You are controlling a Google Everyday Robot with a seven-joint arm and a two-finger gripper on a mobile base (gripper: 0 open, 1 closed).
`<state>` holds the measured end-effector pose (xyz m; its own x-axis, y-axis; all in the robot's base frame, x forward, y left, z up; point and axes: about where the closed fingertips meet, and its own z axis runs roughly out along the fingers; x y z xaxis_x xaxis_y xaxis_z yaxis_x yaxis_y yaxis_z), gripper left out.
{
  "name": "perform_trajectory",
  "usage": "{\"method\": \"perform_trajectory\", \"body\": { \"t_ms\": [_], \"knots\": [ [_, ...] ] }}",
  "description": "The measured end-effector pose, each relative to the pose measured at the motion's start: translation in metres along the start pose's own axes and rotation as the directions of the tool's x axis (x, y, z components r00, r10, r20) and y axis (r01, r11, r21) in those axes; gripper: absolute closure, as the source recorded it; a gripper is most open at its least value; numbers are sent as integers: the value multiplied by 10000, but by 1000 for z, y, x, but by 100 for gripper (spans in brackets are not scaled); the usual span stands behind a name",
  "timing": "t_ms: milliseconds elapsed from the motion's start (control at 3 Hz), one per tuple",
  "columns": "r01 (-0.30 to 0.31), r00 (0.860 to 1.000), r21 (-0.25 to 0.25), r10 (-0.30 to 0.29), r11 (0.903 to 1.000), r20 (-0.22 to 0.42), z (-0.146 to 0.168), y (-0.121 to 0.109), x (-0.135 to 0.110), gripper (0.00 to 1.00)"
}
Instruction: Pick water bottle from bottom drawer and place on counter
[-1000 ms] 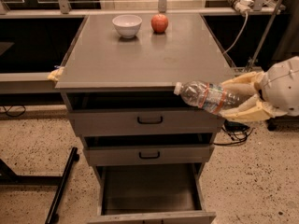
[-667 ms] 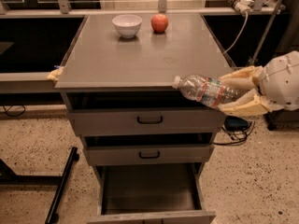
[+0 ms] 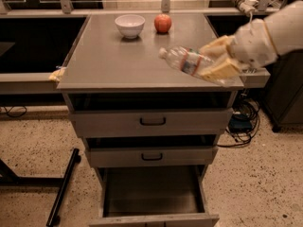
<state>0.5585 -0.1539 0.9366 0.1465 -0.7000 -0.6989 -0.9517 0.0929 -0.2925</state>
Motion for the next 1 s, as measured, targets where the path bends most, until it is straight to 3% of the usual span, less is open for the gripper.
{"method": "perform_trajectory", "body": {
  "t_ms": [333,667,1000],
  "knots": [
    [-15,9993,-660,39,9978,370,48,-51,-3,100],
    [92,9979,-806,-40,9967,653,84,-95,-1,100],
    [299,9958,-601,-246,9977,880,103,-131,0,100]
  ]
}}
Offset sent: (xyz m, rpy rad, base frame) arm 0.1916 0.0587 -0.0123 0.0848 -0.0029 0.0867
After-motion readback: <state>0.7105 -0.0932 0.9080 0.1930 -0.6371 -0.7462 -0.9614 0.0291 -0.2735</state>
